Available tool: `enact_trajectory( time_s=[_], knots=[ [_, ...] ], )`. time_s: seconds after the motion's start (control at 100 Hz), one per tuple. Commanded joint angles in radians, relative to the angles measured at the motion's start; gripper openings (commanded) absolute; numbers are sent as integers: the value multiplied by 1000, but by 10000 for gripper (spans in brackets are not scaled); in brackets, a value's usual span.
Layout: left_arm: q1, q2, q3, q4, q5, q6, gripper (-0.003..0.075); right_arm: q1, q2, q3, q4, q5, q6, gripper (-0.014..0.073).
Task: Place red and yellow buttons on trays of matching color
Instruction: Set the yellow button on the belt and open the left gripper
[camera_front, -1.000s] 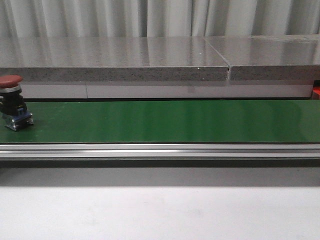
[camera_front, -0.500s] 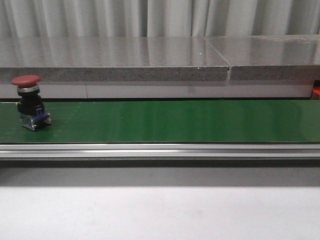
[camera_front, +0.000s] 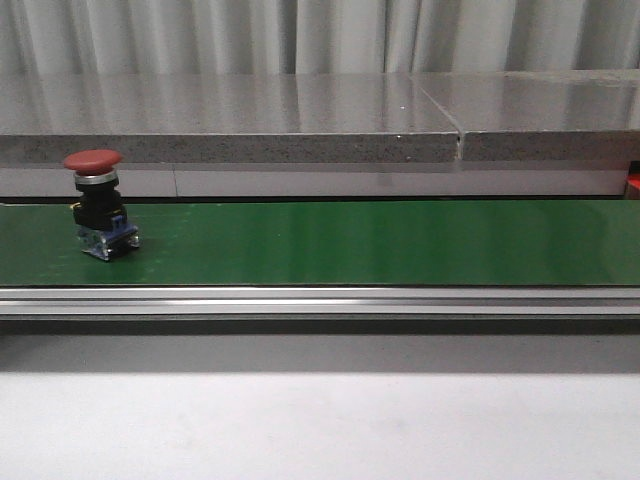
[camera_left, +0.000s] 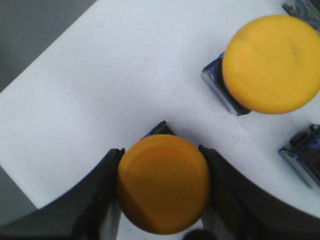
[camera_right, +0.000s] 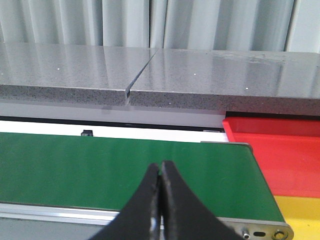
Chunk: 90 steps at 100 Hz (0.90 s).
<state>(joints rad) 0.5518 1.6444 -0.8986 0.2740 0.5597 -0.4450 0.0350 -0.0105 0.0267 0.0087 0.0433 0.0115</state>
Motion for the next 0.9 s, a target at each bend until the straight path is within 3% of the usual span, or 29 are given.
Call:
enact_trajectory(
  time_s=[0.0,0.21,0.52,0.7,0.89],
  knots=[
    [2,-71,-27,3,-7,-14,7,4,-19,-14,-9,-82,-4,-67],
    [-10,-207,-27,-3,13,-14,-19,4,-19,-14,-9,-82,-4,-67],
    [-144,-425,-30,0,27,-7,-19,4,-19,-14,-9,-82,-4,-67],
    [-248,-429,-100,0,134,44,-19,4,-19,-14,-9,-82,-4,-67],
    [-334,-400,-166,0,142,44,-19,4,-19,-14,-9,-82,-4,-67]
  ],
)
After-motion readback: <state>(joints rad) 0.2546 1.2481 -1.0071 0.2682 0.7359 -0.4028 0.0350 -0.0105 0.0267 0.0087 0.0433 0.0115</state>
